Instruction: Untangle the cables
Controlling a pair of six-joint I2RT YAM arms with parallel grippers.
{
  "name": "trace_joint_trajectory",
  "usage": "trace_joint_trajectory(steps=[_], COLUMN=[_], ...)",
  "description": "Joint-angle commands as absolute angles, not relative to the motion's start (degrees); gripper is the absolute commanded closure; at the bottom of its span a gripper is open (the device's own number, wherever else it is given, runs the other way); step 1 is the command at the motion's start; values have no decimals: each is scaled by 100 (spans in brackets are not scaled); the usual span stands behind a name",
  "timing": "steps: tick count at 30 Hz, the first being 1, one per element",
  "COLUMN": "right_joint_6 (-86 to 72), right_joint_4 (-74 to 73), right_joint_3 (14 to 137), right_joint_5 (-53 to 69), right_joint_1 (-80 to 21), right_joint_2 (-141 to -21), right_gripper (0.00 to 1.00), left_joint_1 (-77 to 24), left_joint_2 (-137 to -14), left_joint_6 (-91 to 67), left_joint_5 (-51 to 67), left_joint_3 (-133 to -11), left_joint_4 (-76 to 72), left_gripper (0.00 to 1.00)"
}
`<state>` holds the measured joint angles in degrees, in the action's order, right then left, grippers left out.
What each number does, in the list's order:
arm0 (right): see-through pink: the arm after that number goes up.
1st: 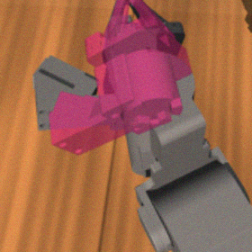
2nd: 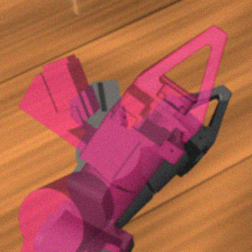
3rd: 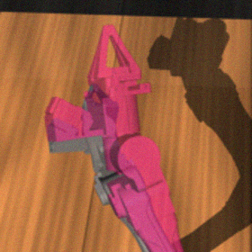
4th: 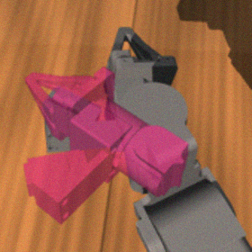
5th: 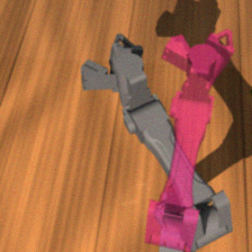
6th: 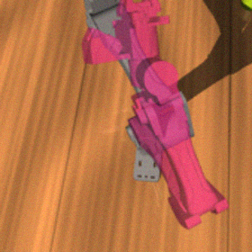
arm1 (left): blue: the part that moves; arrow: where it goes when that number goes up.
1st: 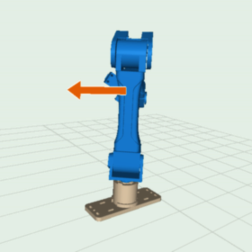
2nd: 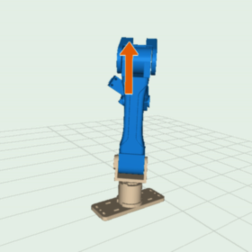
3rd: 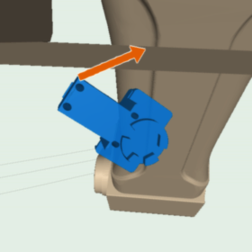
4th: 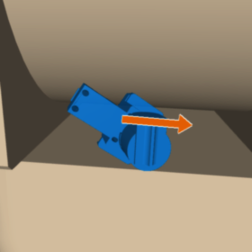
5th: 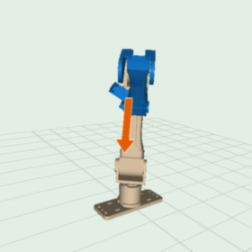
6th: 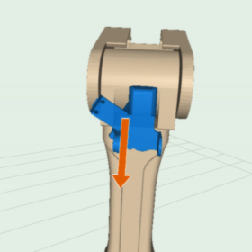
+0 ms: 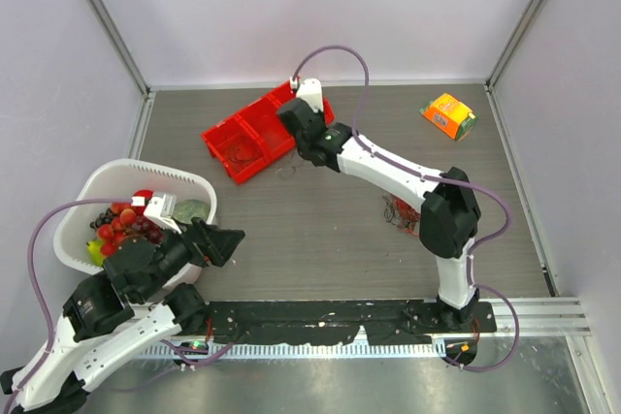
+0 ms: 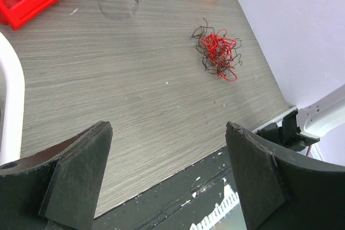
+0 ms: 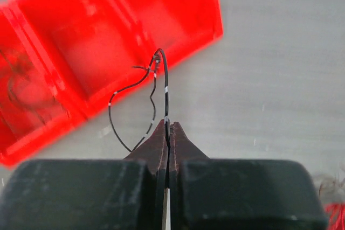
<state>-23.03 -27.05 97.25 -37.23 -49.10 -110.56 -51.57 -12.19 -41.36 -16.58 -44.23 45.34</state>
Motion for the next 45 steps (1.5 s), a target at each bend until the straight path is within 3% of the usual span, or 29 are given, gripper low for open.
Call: trace_joint_trajectory(steps=[1,12,22,24,25,35,39,45], right_joint_6=[-1047,175,572,493,492,369,212,-405], right_joint_4=[-1899,-195,194,44,35,-1247,-1915,-2075], right_joint_3=[10956,12778,13859,13948,13957,14150,14195,12424], right_joint_5=[-4447,-4139,-3595,-3332,-3305,-2830,-3015,-1919], right_joint_1=[-4756,-4685,-4649,-4606,-4588,-4535,-4500,-4272], right_joint_2=[-11758,-13929,-15143,-15258,-15284,-14502,-14143,-12948], right_gripper=[99,99,99,93,77,32,29,29], left_joint_1=[-5133,-5133,-5133,-5142,-5133,-5133,-5133,-5133], left_joint_2=[-1134,-932,-966,-1002,-1019,-1134,-1151,-1195], left_joint_6=[-4069,-4210,-4228,-4219,-4210,-4184,-4166,-4148], left_joint_5=[-1802,-1898,-1916,-1907,-1916,-1907,-1890,-1890], left_joint_3=[-4544,-4579,-4579,-4579,-4570,-4500,-4465,-4474], left_joint_4=[4544,4658,4676,4676,4667,4579,4553,4526], left_gripper=[9,9,9,9,9,9,9,9])
